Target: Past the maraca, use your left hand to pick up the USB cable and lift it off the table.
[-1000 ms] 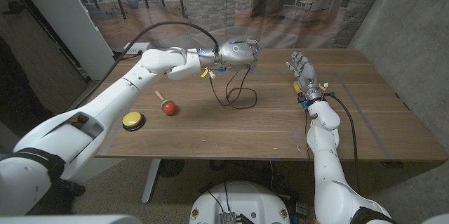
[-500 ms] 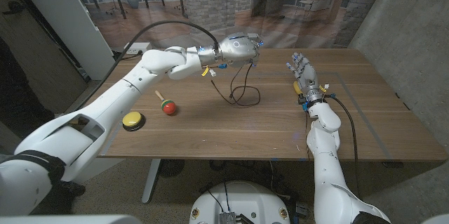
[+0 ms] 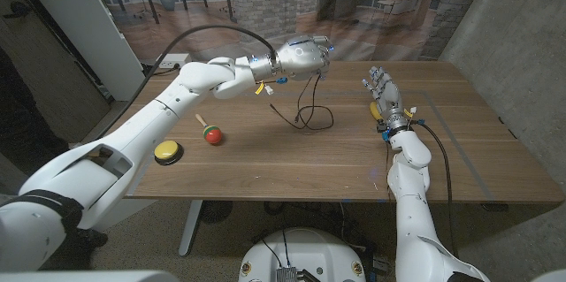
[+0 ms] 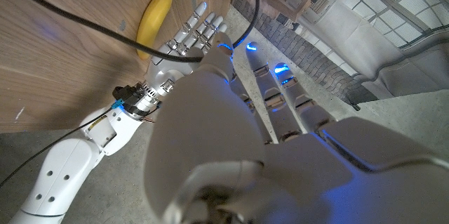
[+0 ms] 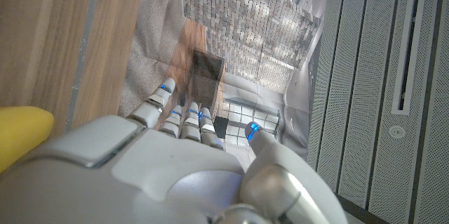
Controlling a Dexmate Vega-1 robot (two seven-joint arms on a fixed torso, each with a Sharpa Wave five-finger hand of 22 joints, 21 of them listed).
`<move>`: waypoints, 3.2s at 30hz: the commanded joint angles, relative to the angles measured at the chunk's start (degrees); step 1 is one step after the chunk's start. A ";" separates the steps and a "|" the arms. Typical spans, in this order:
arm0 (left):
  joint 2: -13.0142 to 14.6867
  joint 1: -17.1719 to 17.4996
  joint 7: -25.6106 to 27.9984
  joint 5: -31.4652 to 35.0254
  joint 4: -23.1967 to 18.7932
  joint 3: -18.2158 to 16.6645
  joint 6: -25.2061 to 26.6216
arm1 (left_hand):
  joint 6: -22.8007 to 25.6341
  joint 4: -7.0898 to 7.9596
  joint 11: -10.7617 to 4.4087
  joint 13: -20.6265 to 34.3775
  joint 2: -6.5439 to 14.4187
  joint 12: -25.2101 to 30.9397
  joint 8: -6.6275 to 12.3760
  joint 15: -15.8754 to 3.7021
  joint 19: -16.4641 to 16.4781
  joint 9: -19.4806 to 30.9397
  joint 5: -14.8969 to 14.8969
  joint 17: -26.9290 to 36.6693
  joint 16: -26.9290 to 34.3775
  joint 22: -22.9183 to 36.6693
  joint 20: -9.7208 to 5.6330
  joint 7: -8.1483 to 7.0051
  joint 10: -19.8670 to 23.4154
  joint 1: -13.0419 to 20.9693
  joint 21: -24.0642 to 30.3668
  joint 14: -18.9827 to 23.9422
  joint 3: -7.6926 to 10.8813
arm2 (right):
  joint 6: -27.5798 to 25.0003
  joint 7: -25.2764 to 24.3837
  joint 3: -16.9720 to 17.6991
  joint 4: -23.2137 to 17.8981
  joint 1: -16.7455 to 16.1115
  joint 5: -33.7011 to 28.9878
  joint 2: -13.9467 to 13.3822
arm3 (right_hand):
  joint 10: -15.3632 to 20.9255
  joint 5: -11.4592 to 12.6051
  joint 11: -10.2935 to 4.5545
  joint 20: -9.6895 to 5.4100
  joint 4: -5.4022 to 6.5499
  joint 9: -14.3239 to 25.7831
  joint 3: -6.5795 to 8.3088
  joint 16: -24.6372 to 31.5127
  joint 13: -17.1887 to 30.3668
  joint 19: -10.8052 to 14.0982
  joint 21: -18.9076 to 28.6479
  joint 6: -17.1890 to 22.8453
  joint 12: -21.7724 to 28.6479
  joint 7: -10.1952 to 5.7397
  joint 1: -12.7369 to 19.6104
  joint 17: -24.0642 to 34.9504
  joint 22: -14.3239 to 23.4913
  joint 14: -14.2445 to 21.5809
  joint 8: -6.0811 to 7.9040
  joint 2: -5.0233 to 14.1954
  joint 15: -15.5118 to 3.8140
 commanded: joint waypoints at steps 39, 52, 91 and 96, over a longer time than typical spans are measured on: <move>-0.64 0.07 9.76 2.16 -2.34 -0.95 7.17 | 0.74 0.24 -2.41 13.51 0.48 -0.32 0.20 -10.17 -0.70 0.15 0.77 2.51 0.08 -0.11 -0.48 -0.06 4.65 0.57 1.42 0.58 -0.03 | -0.26 -0.26 -0.56 -0.54 0.01 -0.34 0.06 | 0.34 0.12 0.13 -0.12 0.01 0.18 0.46 -0.02 0.31 0.46 -0.15 0.28 -0.15 0.29 0.16 0.12 0.10 0.39 -0.10 2.70 0.11; -0.34 0.53 11.22 2.70 -3.88 -1.72 9.42 | 0.83 0.28 -2.44 13.95 0.52 -0.61 0.19 -10.17 -0.81 0.16 0.83 3.29 0.05 -0.17 -0.23 -0.35 4.60 0.67 1.79 0.85 -0.06 | -0.36 -0.54 -0.90 -1.71 -0.67 -0.79 0.35 | 0.38 0.13 0.19 -0.10 -0.01 0.18 0.48 -0.02 0.31 0.46 -0.15 0.30 -0.14 0.21 0.18 0.11 0.10 0.41 -0.09 2.70 0.11; -2.09 -3.06 29.17 3.82 6.17 1.26 12.80 | 1.14 0.32 -2.40 14.55 0.40 -1.55 0.19 -10.18 -1.07 0.13 0.96 5.00 -0.63 -0.35 -0.25 -0.54 5.22 0.78 2.80 1.58 -0.10 | 0.19 -6.86 -4.97 -14.93 -11.74 -6.01 4.88 | 0.42 0.12 0.15 -0.12 0.02 0.19 0.45 -0.02 0.31 0.44 -0.17 0.43 -0.14 0.35 0.14 0.12 0.10 0.40 -0.05 2.62 0.13; -2.29 -2.05 28.42 2.95 7.06 1.25 14.01 | 1.20 0.31 -2.40 14.63 0.35 -1.63 0.19 -10.18 -1.04 0.12 0.97 5.15 -0.77 -0.38 -0.38 -0.63 5.33 0.77 2.93 1.65 -0.10 | -0.28 -6.95 -5.68 -16.99 -13.67 -6.16 5.19 | 0.50 0.14 0.11 -0.11 -0.05 0.19 0.48 -0.01 0.31 0.47 -0.16 0.48 -0.11 0.43 0.21 0.09 0.10 0.49 -0.04 2.61 0.15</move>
